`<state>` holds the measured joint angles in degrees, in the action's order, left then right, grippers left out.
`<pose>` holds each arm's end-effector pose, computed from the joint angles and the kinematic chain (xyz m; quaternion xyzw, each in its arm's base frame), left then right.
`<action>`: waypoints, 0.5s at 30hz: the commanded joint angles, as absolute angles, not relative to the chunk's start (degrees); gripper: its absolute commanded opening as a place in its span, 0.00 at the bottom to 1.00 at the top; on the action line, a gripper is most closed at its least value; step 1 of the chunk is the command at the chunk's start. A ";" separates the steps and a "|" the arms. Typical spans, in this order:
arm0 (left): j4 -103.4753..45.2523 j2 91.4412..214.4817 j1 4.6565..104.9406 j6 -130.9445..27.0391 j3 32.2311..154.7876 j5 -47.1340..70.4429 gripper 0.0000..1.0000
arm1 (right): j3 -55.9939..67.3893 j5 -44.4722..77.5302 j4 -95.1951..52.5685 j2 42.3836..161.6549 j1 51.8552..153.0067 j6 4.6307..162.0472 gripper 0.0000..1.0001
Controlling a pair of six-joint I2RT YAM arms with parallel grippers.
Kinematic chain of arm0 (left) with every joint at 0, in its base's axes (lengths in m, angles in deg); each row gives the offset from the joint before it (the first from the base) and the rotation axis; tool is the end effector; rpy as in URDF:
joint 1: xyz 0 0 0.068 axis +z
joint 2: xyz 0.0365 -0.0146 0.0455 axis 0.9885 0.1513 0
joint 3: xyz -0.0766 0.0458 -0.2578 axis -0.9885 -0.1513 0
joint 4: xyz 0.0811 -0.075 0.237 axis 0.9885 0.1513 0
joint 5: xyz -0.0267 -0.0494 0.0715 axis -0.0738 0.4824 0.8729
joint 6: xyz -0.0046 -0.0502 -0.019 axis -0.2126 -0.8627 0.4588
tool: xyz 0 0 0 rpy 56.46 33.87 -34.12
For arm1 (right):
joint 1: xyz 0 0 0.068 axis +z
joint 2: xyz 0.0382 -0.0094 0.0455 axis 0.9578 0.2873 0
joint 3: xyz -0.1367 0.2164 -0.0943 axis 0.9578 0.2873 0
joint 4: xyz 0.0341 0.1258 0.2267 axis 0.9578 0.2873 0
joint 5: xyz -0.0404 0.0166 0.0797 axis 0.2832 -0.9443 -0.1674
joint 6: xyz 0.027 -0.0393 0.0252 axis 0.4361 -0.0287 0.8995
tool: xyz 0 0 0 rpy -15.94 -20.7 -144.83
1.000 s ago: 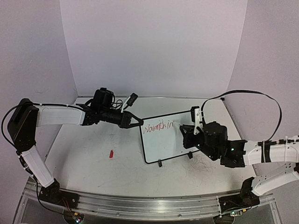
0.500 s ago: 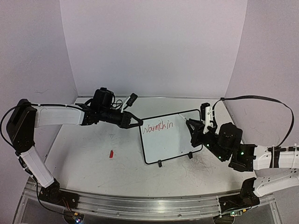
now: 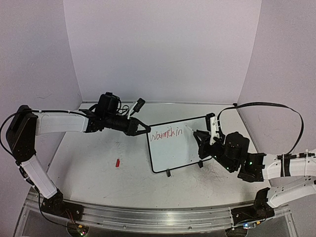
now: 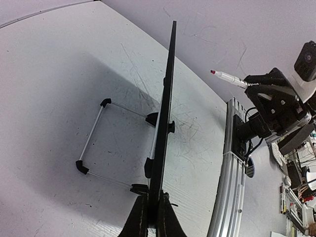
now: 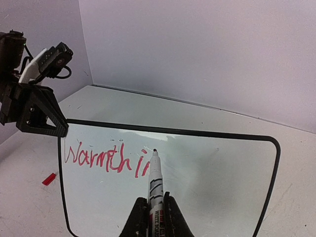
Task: Write a sentence on the whiteboard
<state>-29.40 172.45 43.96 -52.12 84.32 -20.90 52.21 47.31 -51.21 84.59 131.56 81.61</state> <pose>0.2801 -0.2429 0.2483 0.3506 0.7507 -0.4701 0.3042 0.1408 0.2010 0.2508 -0.2029 0.7076 0.2207 0.6398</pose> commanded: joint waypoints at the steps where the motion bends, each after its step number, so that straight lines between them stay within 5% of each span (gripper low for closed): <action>1: -29.12 170.04 44.47 -51.15 84.36 -19.50 0.00 | 50.93 47.96 -52.17 84.66 131.43 80.93 0.00; 15: -29.12 171.16 44.47 -50.95 84.86 -20.08 0.00 | 51.90 50.66 -50.57 83.83 131.44 80.71 0.00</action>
<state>-29.40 172.43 43.96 -51.71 84.30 -20.90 52.21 48.31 -50.22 84.73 131.56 81.55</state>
